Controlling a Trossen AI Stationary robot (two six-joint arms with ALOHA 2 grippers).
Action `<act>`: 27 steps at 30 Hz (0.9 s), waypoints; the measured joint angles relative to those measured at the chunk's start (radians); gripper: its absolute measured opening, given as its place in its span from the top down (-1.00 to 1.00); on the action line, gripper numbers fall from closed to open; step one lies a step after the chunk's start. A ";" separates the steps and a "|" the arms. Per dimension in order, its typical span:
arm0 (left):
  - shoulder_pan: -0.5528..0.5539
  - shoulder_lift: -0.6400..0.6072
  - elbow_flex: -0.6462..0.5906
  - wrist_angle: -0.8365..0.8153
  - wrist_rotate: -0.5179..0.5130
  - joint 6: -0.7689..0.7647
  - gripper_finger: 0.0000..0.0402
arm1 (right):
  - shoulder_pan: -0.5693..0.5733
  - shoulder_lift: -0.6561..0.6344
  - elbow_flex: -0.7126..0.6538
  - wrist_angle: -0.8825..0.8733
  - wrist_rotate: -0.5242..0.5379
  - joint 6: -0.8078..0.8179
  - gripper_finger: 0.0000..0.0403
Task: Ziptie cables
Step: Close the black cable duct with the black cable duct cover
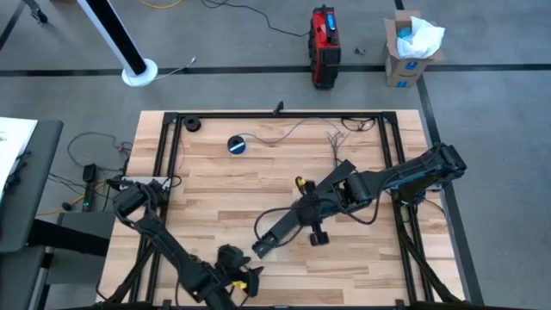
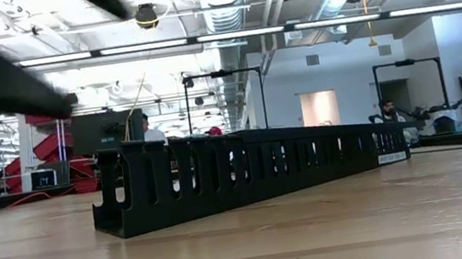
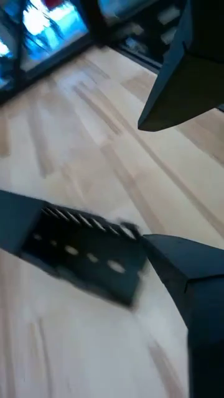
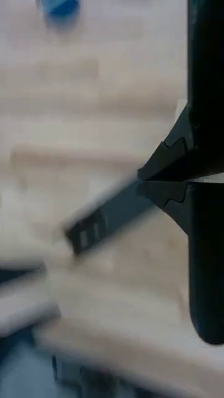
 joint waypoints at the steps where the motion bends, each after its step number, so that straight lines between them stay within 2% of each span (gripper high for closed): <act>1: -0.011 -0.004 0.000 -0.033 0.015 -0.012 -0.37 | 0.000 -0.001 -0.016 0.016 -0.064 -0.004 1.00; 6: -0.067 -0.003 -0.004 -0.167 0.044 -0.198 -0.37 | 0.002 0.001 -0.141 0.145 -0.365 -0.128 1.00; 10: -0.085 -0.004 -0.018 -0.179 0.050 -0.277 -0.37 | -0.038 0.031 -0.218 0.262 -0.706 -0.078 1.00; 11: -0.086 -0.004 -0.018 -0.177 0.051 -0.282 -0.37 | -0.041 0.047 -0.235 0.266 -0.745 -0.065 1.00; 16: -0.075 -0.004 -0.019 -0.183 0.050 -0.269 -0.37 | -0.033 0.156 -0.261 0.362 -0.751 -0.065 1.00; 23: -0.069 -0.004 -0.019 -0.183 0.069 -0.254 -0.37 | -0.044 0.251 -0.261 0.631 -0.798 -0.092 1.00; 27: -0.069 -0.004 -0.019 -0.182 0.078 -0.255 -0.37 | -0.100 0.265 -0.265 0.629 -0.796 -0.136 1.00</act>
